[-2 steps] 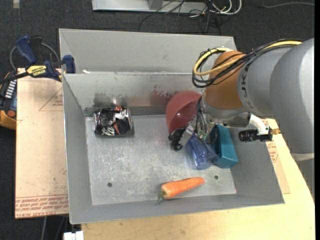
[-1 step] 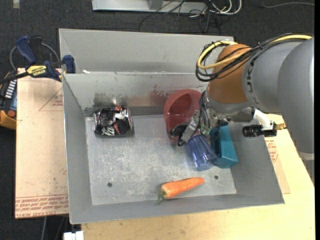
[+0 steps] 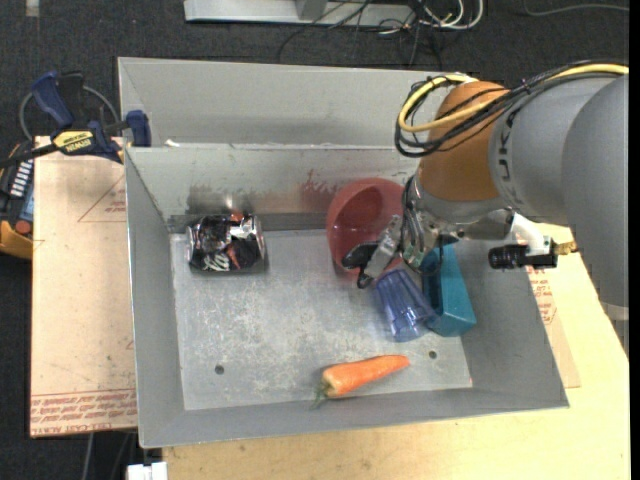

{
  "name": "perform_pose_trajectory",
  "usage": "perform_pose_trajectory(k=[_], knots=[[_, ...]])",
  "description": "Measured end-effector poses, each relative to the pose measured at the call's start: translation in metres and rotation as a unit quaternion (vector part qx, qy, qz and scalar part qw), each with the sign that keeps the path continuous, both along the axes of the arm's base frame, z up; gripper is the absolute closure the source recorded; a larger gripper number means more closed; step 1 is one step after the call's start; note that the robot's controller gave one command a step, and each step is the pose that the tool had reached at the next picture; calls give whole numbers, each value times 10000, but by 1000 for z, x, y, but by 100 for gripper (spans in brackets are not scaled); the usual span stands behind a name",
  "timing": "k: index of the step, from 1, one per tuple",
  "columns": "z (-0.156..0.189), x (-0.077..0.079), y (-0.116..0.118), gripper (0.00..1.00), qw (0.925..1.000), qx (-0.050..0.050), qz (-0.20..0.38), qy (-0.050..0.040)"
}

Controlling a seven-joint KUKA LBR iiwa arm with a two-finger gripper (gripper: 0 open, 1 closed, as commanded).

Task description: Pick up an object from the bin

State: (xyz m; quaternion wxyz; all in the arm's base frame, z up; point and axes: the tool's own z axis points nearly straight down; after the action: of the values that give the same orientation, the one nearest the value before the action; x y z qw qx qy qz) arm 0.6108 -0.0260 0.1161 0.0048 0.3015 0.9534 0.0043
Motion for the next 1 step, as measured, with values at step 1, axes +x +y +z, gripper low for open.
perform_pose_trajectory(k=[1], knots=[[8,0,0,100,10000,0,-1,6]])
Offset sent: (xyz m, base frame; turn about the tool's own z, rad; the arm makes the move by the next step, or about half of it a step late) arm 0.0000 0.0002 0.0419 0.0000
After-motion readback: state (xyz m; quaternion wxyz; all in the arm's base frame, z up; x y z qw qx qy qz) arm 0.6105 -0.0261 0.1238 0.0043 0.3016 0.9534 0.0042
